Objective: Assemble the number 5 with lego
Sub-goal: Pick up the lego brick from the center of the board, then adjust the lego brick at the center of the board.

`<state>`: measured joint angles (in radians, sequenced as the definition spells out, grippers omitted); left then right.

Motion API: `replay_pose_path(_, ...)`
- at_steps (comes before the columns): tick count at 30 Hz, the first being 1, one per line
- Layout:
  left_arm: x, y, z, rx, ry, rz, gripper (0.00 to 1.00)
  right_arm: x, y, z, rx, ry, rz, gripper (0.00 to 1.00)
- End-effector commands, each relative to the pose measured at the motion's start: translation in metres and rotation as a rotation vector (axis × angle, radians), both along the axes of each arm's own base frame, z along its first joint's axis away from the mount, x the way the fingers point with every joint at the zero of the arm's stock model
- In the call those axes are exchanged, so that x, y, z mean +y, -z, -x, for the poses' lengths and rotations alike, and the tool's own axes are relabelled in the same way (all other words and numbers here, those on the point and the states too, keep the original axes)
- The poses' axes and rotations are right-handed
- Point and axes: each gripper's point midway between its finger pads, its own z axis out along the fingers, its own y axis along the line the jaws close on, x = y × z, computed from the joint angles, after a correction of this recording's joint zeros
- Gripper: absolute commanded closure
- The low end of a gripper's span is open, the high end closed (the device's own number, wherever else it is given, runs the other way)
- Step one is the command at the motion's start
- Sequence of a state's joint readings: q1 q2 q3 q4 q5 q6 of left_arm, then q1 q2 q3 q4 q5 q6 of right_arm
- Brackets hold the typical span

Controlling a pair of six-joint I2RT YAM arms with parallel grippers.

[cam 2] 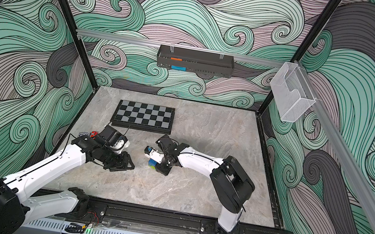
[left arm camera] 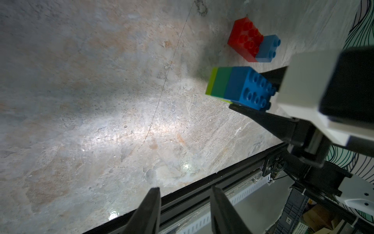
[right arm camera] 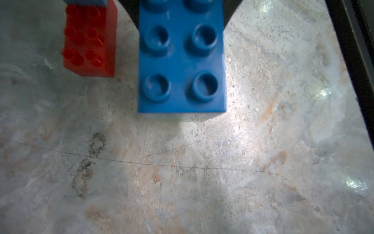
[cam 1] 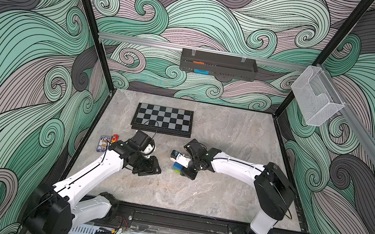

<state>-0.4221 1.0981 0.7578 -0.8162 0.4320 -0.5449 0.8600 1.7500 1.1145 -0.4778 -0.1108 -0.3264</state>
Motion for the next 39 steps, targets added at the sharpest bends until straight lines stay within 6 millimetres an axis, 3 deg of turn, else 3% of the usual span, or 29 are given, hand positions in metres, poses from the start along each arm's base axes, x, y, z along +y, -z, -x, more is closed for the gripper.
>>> replay_pose_path(1,-0.001,-0.002,-0.005,-0.016,0.01,-0.014,0.55,-0.014,-0.02,-0.004,-0.036,0.063,-0.023,0.68)
replay_pose_path(9,-0.014,0.011,-0.022,-0.023,0.025,-0.016,0.55,-0.062,-0.039,0.0,-0.049,0.224,-0.042,0.67)
replay_pose_path(17,-0.042,0.024,-0.06,-0.035,0.042,-0.009,0.54,-0.099,-0.044,0.003,-0.059,0.37,-0.056,0.67)
replay_pose_path(25,-0.07,0.039,-0.1,-0.005,0.001,0.026,0.46,-0.115,-0.056,-0.001,-0.05,0.485,-0.108,0.67)
replay_pose_path(33,-0.102,0.056,-0.123,0.04,0.024,-0.013,0.43,-0.121,-0.057,0.004,-0.039,0.521,-0.118,0.67)
replay_pose_path(39,-0.111,0.069,-0.137,0.056,0.021,-0.051,0.43,-0.123,-0.052,0.004,-0.029,0.536,-0.104,0.67)
